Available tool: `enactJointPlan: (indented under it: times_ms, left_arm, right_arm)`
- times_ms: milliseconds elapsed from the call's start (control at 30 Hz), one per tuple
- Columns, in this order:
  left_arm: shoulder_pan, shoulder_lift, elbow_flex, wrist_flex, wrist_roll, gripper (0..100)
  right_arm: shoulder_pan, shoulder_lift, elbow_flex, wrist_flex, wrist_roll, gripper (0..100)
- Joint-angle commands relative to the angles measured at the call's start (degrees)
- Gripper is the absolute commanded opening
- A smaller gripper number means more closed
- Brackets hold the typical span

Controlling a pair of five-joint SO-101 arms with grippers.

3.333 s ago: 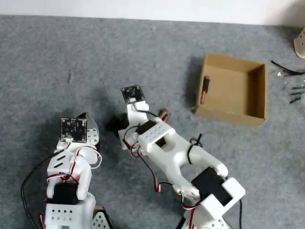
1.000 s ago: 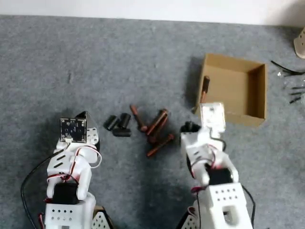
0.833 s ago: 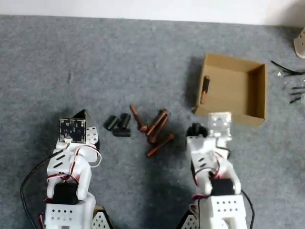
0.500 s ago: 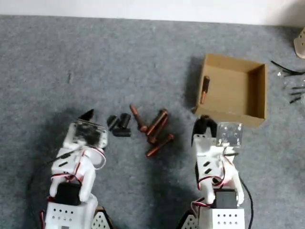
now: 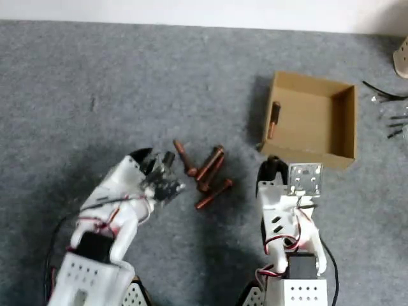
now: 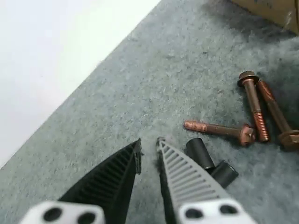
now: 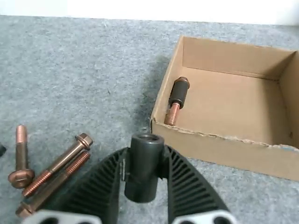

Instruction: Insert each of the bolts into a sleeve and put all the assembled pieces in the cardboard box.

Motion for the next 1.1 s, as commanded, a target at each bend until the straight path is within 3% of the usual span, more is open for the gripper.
enactJointPlan:
  times_ms: [0, 167, 333, 433, 733, 1067]
  left_arm:
    - [2.33, 21.41, -14.2, -4.22, -0.79, 7]
    - [6.11, 48.57, -32.48, 0.35, -11.52, 7]
    - [7.25, 69.49, -47.34, 7.91, -21.63, 21]
    - [6.81, 78.9, -55.52, 13.01, -25.67, 22]
    - [4.0, 92.53, -73.71, 27.87, -40.26, 21]
    - [2.59, 104.31, -85.49, 33.49, -45.36, 21]
  right_arm:
    - [0.66, -1.19, 7.25, -0.04, 0.88, 0.5]
    - [0.66, -1.19, 7.25, -0.04, 0.88, 0.5]
    - [0.66, -1.19, 7.25, -0.04, 0.88, 0.5]
    - [0.66, -1.19, 7.25, -0.04, 0.88, 0.5]
    - [0.66, -1.19, 7.25, -0.04, 0.97, 0.5]
    - [0.66, -1.19, 7.25, -0.04, 0.97, 0.5]
